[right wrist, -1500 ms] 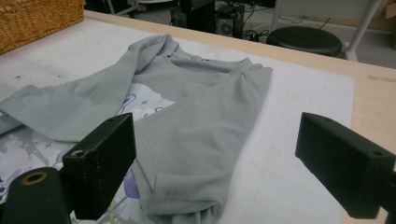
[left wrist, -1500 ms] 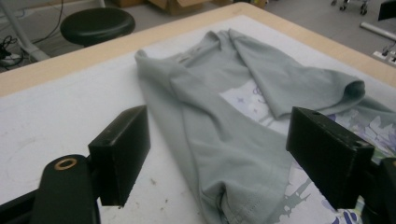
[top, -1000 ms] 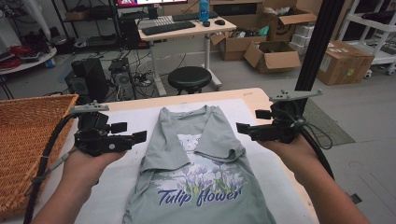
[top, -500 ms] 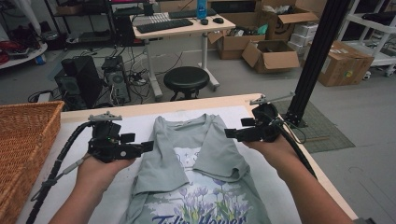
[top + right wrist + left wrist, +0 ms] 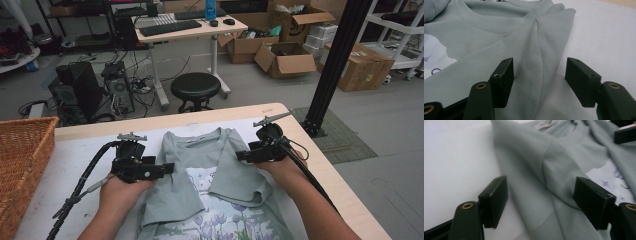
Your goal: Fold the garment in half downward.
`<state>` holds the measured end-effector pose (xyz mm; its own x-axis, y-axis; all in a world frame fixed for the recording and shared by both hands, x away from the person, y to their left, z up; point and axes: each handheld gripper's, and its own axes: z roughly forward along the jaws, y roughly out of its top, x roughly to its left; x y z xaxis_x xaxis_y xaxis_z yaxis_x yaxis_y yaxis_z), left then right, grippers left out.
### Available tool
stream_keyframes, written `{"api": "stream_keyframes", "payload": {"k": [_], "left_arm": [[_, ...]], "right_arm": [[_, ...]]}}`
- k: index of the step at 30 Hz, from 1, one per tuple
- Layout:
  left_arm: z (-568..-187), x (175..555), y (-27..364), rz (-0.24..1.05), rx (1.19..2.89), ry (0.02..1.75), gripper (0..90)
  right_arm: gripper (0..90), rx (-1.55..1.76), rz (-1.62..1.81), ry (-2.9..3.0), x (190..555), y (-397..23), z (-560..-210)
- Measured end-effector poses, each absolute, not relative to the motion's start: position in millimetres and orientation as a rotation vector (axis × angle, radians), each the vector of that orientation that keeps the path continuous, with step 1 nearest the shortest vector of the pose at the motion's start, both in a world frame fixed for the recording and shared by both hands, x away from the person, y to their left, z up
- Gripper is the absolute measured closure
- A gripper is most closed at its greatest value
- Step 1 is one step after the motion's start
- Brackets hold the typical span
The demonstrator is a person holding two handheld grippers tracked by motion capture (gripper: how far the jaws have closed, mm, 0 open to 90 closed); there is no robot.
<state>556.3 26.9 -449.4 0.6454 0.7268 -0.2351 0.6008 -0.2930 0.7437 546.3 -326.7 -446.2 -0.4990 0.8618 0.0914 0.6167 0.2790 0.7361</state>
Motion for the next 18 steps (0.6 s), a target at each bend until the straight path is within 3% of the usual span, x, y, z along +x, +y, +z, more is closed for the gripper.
{"api": "stream_keyframes", "payload": {"k": [3,5,6,7,12,18], "left_arm": [[-448.3,553.8,23.3,0.248,2.030,1.044,39.4],[-447.9,550.7,20.5,0.287,2.068,1.006,60.2],[-448.0,550.2,19.8,0.286,2.073,0.991,65.7],[-448.4,550.3,19.3,0.261,2.068,0.969,78.8],[-441.5,552.4,23.5,0.397,2.102,0.965,83.8],[-426.5,556.6,39.3,0.381,2.042,0.973,83.8]], "right_arm": [[61.3,1.295,1.034,2.247,542.4,-323.7,-445.4],[77.6,1.264,1.068,2.272,538.7,-321.0,-446.2],[83.4,1.260,1.083,2.281,538.2,-320.6,-446.4],[84.3,1.262,1.098,2.288,537.9,-320.2,-446.5],[85.6,1.253,1.156,2.298,542.8,-321.0,-444.1],[85.8,1.225,1.234,2.231,550.4,-320.4,-428.5]]}}
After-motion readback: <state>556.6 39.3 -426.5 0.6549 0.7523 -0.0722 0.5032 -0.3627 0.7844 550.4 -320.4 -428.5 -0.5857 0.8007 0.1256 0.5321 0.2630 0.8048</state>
